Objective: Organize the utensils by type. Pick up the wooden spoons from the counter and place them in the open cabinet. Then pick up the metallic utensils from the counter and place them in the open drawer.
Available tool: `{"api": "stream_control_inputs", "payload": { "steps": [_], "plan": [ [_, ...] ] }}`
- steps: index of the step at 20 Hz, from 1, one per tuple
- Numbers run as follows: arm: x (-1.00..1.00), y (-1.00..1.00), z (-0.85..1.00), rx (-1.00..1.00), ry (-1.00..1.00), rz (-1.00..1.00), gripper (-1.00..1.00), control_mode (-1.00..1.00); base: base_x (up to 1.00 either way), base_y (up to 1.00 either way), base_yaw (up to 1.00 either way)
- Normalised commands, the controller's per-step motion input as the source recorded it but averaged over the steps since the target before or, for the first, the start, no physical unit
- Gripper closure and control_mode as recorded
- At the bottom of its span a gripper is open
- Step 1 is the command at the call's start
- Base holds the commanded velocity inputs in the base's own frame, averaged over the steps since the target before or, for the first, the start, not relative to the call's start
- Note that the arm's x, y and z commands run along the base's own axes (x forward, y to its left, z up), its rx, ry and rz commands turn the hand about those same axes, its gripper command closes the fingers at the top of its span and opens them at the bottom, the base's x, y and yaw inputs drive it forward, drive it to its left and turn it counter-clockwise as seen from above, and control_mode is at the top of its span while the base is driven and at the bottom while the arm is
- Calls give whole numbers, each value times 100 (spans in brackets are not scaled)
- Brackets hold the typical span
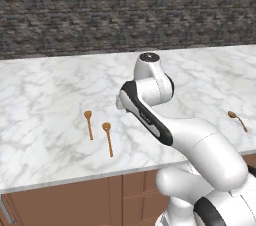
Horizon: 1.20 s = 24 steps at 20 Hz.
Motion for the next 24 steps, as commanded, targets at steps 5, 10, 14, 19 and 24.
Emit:
{"api": "stream_control_inputs", "payload": {
  "steps": [5, 10, 14, 19, 24],
  "plan": [
    [37, 12, -30, 0, 0, -2, -100, -100, 0, 0, 0],
    [34, 26, -27, 0, 0, 0, -100, -100, 0, 0, 0],
    [13, 28, -26, 0, 2, 0, -100, -100, 0, 0, 0],
    [10, 21, -34, 0, 5, 0, -100, -100, 0, 0, 0],
    [26, 25, -37, 0, 0, 0, -100, -100, 0, 0, 0]
  ]
}}
